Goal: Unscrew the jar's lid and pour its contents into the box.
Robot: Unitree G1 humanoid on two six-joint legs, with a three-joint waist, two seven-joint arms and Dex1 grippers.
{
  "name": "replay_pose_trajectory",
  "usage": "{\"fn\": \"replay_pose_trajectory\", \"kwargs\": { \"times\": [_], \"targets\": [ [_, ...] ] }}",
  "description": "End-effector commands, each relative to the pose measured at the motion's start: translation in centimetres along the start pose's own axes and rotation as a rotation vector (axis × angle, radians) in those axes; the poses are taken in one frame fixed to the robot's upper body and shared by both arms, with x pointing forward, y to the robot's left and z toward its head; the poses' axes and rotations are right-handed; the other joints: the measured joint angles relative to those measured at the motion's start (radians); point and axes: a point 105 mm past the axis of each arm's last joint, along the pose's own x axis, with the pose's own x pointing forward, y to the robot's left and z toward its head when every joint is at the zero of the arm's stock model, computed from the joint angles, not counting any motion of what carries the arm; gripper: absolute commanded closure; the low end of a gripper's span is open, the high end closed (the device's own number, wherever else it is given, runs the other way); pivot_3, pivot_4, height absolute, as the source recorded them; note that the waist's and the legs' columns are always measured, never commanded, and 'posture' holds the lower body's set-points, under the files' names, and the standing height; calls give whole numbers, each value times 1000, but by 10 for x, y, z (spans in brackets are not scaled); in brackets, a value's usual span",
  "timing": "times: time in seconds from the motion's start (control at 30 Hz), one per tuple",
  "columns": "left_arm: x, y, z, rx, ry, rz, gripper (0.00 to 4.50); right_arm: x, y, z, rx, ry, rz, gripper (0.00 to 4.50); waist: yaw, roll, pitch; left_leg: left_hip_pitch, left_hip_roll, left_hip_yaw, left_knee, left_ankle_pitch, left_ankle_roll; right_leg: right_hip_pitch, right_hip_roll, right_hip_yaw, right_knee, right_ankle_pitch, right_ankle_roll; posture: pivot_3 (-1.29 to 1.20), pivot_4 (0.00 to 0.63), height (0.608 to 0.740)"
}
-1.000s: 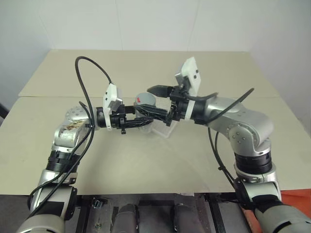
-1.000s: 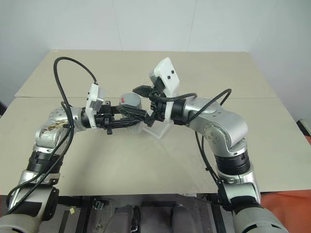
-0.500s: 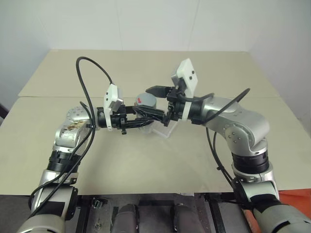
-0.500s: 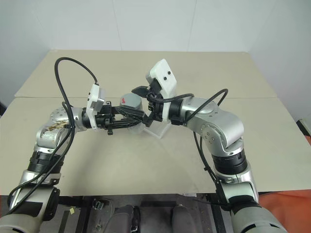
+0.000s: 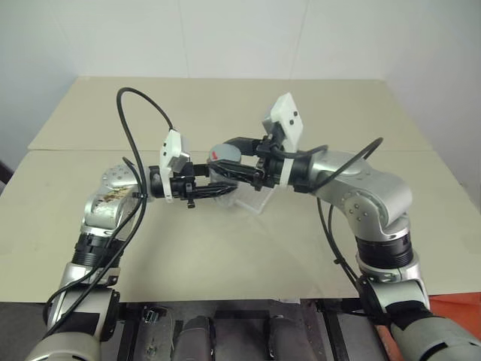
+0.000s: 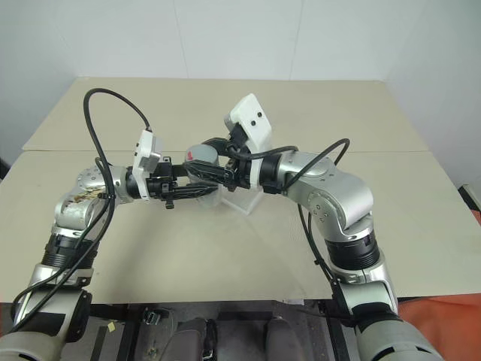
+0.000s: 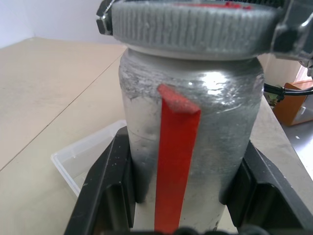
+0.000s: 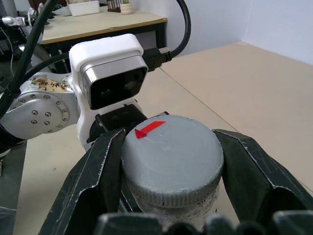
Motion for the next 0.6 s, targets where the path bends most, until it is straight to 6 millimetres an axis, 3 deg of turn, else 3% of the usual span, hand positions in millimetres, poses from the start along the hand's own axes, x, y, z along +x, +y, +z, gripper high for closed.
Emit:
{"fn": "replay_pose_trajectory", "kwargs": {
  "times": [0.03,0.23,0.6],
  "targets": [
    [-1,-5,2,15,-1,-17,2547,-3,0,21,-66,-65,-2,1738,0,0,0,0,0,0,0,0,0,0,0,0,0,0,0,0,150,740],
    [-7,-10,-18,-17,50,-45,2547,-9,0,36,-95,-101,12,1738,0,0,0,0,0,0,0,0,0,0,0,0,0,0,0,0,150,740],
    [-5,-38,-18,-50,20,-261,2547,-28,12,48,-136,-172,163,1738,0,0,0,0,0,0,0,0,0,0,0,0,0,0,0,0,150,740]
  ]
}}
